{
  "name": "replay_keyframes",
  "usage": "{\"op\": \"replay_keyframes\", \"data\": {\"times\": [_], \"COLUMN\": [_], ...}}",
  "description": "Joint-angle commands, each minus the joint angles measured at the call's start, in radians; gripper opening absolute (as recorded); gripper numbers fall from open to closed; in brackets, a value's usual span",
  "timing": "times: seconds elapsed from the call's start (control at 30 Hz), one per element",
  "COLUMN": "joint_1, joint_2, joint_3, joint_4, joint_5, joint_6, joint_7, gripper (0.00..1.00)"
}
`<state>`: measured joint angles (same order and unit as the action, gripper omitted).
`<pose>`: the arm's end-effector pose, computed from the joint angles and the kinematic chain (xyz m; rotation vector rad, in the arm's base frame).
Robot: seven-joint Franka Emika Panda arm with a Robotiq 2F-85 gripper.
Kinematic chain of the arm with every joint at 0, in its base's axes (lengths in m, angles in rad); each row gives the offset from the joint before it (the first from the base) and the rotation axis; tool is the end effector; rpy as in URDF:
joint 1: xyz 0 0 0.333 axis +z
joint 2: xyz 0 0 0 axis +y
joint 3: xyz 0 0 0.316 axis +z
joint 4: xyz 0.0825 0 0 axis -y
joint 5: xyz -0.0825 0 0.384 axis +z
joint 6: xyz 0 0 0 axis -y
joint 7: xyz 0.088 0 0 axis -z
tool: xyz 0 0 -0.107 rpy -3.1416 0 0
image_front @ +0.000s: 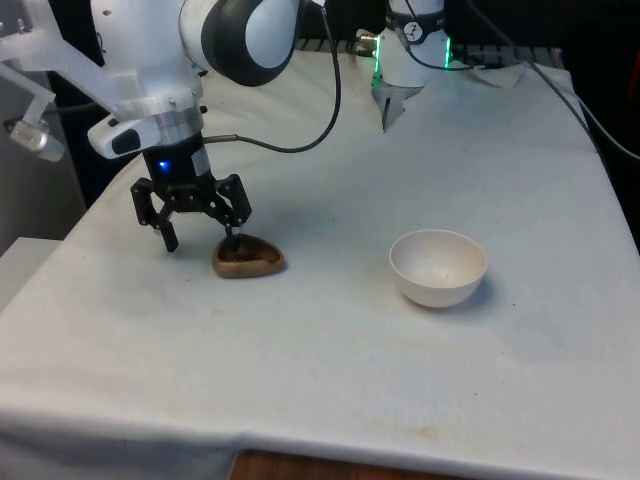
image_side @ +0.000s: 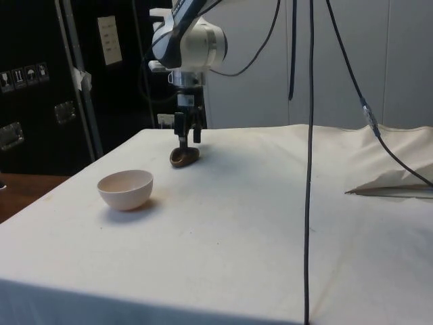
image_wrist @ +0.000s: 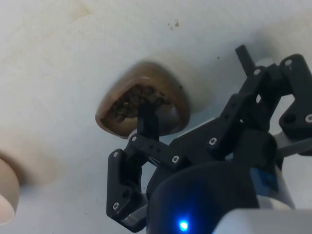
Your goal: Pour the coffee beans from the cup into the bowl.
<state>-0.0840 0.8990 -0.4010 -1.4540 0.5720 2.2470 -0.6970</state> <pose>0.6625 -0.2734 0.1725 -3.0276 0.0311 -0.0885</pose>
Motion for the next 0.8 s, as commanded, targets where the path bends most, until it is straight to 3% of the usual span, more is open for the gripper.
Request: {"op": "replay_keyframes", "data": {"times": [0.0,0.1,0.13,0.63,0.77], "joint_1": [-0.006,0.0,-0.005,-0.001,-0.002], "joint_2": [0.003,0.0,0.003,0.008,0.009], "joint_3": [0.005,0.0,0.004,0.001,0.001], "joint_4": [0.007,0.0,0.007,0.006,0.007], "joint_5": [0.005,0.005,0.009,0.008,0.009], "joint_6": [-0.009,-0.003,-0.009,-0.005,-0.005], "joint_7": [-0.004,-0.002,-0.005,-0.002,-0.002], "gripper": [1.0,1.0,1.0,1.0,0.84]}}
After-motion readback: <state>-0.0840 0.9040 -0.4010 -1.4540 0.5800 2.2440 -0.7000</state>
